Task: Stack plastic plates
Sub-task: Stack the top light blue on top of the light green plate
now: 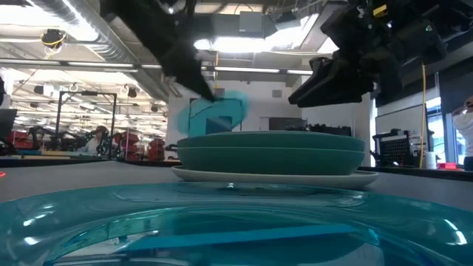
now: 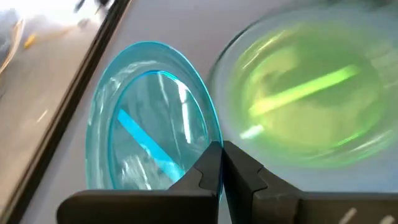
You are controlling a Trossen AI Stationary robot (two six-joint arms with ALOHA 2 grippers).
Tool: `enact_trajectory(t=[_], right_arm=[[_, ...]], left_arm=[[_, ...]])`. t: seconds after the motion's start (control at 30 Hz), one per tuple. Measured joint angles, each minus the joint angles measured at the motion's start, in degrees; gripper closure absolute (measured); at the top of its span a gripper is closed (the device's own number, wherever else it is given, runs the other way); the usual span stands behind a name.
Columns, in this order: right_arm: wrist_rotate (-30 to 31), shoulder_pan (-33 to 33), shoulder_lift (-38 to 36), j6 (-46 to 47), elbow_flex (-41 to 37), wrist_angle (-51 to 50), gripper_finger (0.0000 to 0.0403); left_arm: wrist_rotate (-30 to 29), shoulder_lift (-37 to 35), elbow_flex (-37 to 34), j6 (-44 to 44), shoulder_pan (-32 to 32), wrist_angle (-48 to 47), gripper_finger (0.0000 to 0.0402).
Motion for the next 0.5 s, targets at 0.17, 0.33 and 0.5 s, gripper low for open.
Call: enact_trajectory(t=[0.17, 0.33, 0.5], right_arm=[[0.0, 0.0, -6.85, 2.48, -0.01, -5.67, 0.0258], [0.0, 0.0, -16.71, 6.34, -0.01, -13.21, 0.0258], [-0.04, 0.0, -22.31, 8.93, -0.04, -16.36, 0.0258]], left_arm=[[8.62, 1.19, -0.46, 6.29, -3.77, 8.82, 0.0396], [13.19, 2.63, -0.55, 10.33, -6.0, 12.71, 0.0396], [19.86, 8.31, -0.59, 14.35, -6.98, 20.25, 0.0396]])
